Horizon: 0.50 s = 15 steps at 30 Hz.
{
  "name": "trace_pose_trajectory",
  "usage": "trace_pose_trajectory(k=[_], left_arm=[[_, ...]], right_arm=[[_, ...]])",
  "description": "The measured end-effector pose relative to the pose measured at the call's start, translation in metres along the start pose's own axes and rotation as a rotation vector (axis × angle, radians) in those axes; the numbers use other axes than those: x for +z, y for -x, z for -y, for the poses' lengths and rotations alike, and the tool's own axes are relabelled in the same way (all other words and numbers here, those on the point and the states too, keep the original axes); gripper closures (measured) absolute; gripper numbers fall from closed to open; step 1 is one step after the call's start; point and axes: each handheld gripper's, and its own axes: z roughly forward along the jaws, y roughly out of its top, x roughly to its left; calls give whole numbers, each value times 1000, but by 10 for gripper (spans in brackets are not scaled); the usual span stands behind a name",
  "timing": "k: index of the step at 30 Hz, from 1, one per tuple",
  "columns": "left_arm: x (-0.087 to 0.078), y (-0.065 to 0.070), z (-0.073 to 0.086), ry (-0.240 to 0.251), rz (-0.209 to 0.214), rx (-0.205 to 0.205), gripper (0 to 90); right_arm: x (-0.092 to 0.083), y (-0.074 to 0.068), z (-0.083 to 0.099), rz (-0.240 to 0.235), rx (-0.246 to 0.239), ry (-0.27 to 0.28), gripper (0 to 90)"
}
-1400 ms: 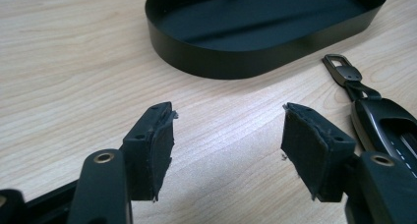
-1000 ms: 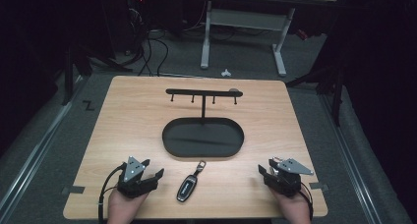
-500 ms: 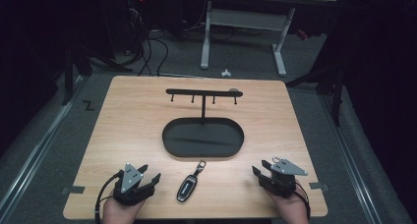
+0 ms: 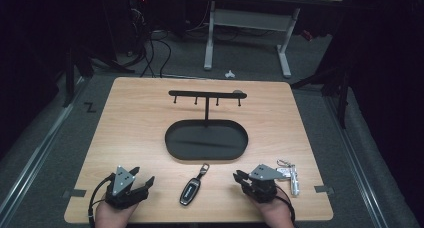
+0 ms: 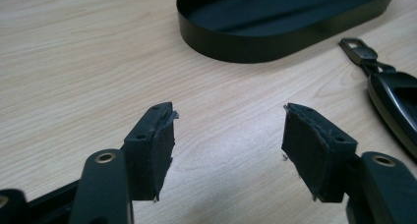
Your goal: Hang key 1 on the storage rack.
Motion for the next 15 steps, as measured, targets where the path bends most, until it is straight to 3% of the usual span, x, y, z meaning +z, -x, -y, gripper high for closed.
trace_pose_trajectory(k=[1,4,6,8,14,15], left_arm=[[-1,-1,0,7,2,-6,365],[-4,-4,0,34,-3,-11,355],[-5,-5,1,44,-7,-11,351],[-7,-6,1,48,-8,-13,350],[-12,-7,6,44,-20,-7,350],[-12,-7,6,44,-20,-7,350]], right_arm=[[6,-10,-3,-27,-18,-8,859],[16,-26,-8,-39,-70,-24,891],[19,-29,-9,-46,-75,-22,895],[27,-39,-16,-86,-60,-19,897],[45,-71,-31,-165,-96,-5,899],[45,-71,-31,-165,-96,-5,899]])
